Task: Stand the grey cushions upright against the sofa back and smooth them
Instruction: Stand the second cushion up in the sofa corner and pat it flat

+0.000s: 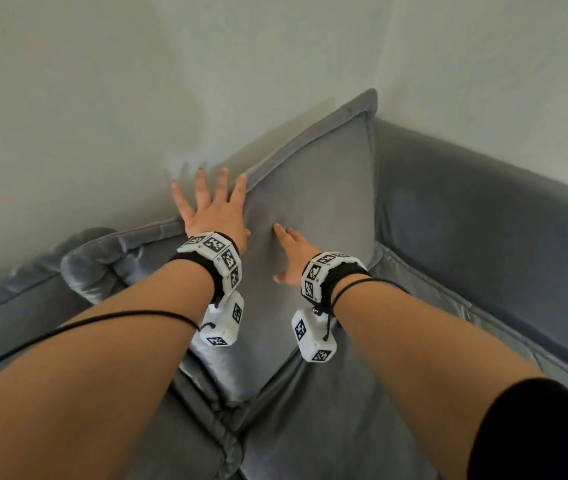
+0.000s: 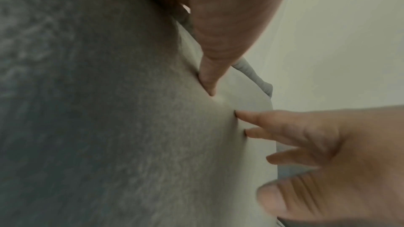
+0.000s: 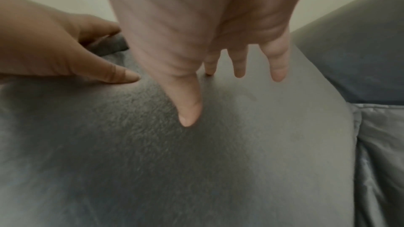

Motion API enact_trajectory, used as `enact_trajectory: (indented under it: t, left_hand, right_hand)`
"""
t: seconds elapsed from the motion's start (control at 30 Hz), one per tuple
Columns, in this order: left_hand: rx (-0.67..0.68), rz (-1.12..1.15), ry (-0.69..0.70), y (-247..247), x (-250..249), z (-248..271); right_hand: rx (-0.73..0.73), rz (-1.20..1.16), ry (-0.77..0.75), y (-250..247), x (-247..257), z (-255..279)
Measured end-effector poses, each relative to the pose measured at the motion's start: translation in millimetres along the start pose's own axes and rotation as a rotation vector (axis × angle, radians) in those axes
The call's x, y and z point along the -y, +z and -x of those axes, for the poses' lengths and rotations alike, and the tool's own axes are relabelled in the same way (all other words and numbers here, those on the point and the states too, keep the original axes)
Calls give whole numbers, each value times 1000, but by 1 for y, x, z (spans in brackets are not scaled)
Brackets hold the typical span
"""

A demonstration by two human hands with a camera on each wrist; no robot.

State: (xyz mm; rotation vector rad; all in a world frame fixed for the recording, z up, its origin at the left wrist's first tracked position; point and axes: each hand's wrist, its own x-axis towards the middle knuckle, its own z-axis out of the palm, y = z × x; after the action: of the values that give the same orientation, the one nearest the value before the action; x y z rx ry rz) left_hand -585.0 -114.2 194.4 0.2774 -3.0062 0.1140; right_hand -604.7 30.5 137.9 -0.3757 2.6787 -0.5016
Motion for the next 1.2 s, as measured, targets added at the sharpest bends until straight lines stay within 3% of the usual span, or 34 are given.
enact_trajectory:
  t: [0.17, 0.37, 0.83, 0.97, 1.2]
  left_hand:
    - [73, 87, -124, 9, 15, -6]
    - [257, 172, -35, 19, 43, -35]
    - [326, 164, -11, 36, 38, -44]
    - [266, 57, -96, 44, 39, -36]
    - [172, 40, -70, 33, -18, -29]
  right_hand:
    - [74, -89, -18, 19, 9, 4]
    - [140, -163, 10, 42, 16, -11]
    - [99, -154, 11, 34, 13, -15]
    - [109, -129, 5, 40, 14, -11]
    - [-14, -232, 146, 11, -25, 12]
